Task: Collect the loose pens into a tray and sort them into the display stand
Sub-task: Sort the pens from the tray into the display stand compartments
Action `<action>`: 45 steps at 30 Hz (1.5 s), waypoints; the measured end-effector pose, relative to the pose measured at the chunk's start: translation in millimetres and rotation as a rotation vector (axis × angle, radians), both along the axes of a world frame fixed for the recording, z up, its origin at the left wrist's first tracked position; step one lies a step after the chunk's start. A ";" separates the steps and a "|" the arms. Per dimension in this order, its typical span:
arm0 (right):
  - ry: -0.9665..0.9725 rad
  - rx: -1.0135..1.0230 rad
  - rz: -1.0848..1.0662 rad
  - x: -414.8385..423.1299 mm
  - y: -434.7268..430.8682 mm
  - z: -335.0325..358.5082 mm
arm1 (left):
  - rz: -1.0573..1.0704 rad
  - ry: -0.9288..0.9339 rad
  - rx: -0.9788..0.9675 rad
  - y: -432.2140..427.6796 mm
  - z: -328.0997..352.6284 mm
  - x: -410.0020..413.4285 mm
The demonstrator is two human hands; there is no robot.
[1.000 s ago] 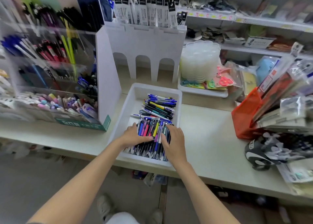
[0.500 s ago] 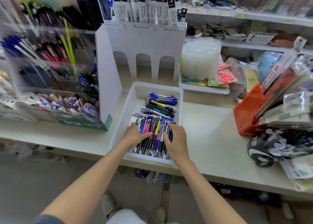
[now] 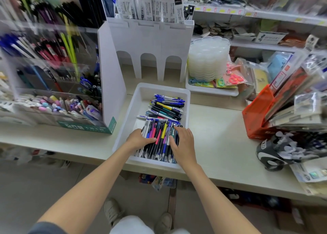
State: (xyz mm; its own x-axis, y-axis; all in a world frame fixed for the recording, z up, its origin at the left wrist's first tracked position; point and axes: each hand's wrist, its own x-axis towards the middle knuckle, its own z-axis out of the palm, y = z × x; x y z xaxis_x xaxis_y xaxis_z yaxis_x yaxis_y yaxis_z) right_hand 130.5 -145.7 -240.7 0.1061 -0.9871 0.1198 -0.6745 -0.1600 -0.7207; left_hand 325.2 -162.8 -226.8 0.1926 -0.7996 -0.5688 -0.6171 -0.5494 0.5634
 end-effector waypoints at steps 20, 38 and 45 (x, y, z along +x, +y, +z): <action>0.032 -0.001 0.012 -0.6 2.2 3.0 | 0.158 0.143 -0.197 8.1 9.4 16.9; -0.367 0.136 0.152 95.4 -48.8 115.4 | 0.180 0.557 -0.487 3.9 97.0 51.6; -0.467 0.017 0.231 175.4 -67.1 159.8 | 0.148 0.577 -0.635 5.6 153.2 121.4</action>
